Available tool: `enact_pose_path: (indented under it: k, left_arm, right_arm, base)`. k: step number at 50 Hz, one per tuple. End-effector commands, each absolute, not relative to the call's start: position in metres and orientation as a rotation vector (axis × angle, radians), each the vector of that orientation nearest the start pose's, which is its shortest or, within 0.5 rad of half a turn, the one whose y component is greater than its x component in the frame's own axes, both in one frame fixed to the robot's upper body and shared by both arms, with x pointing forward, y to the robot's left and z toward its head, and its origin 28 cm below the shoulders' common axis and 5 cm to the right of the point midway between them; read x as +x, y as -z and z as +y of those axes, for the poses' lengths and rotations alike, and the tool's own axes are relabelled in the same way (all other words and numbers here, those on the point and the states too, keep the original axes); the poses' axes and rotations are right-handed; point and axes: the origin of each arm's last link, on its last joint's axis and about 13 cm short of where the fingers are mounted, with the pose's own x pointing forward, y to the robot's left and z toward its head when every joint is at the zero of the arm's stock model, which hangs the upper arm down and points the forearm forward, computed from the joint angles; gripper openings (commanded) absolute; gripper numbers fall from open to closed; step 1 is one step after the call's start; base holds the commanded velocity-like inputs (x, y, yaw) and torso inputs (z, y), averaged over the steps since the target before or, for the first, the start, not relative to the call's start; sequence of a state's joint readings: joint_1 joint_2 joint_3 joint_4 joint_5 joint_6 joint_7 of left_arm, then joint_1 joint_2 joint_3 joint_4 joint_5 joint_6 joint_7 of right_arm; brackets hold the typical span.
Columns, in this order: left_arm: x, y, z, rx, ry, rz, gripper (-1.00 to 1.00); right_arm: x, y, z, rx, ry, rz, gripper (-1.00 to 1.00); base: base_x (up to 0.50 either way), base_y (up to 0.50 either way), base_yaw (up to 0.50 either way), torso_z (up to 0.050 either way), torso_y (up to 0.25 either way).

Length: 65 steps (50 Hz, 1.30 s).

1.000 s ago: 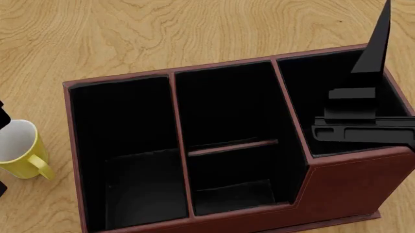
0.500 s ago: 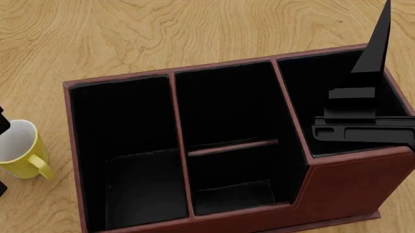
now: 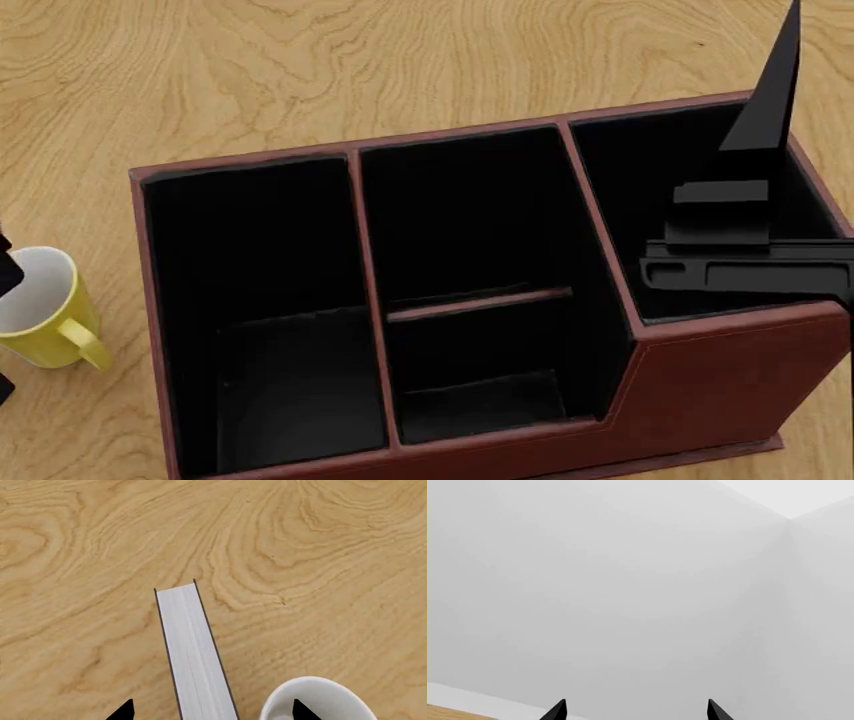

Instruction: Pick up the book and place it in the back compartment of the caddy.

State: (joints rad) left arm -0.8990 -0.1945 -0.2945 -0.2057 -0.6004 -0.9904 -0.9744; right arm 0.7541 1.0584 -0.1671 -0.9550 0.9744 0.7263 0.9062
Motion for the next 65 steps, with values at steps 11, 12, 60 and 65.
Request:
enact_pose_path:
  k: [11, 12, 60, 65]
  left_arm:
    - [0.351, -0.180, 0.278, -0.392, -0.826, 0.424, 1.00]
    - [0.351, -0.179, 0.278, -0.392, -0.826, 0.425, 1.00]
    - [0.346, -0.178, 0.277, -0.384, -0.835, 0.401, -1.00]
    - [0.345, -0.181, 0.278, -0.387, -0.833, 0.393, -1.00]
  right_arm:
    - [0.179, -0.283, -0.159, -0.360, 0.209, -0.604, 1.00]
    - [0.179, -0.283, -0.159, -0.360, 0.209, -0.604, 1.00]
    - [0.180, -0.282, -0.159, -0.363, 0.208, -0.600, 1.00]
    - [0.180, -0.282, -0.158, -0.364, 0.207, -0.600, 1.00]
  base:
    - [0.00, 0.00, 0.00, 0.000, 0.000]
    - [0.00, 0.00, 0.00, 0.000, 0.000]
    - [0.00, 0.00, 0.00, 0.000, 0.000]
    - [0.00, 0.00, 0.00, 0.000, 0.000]
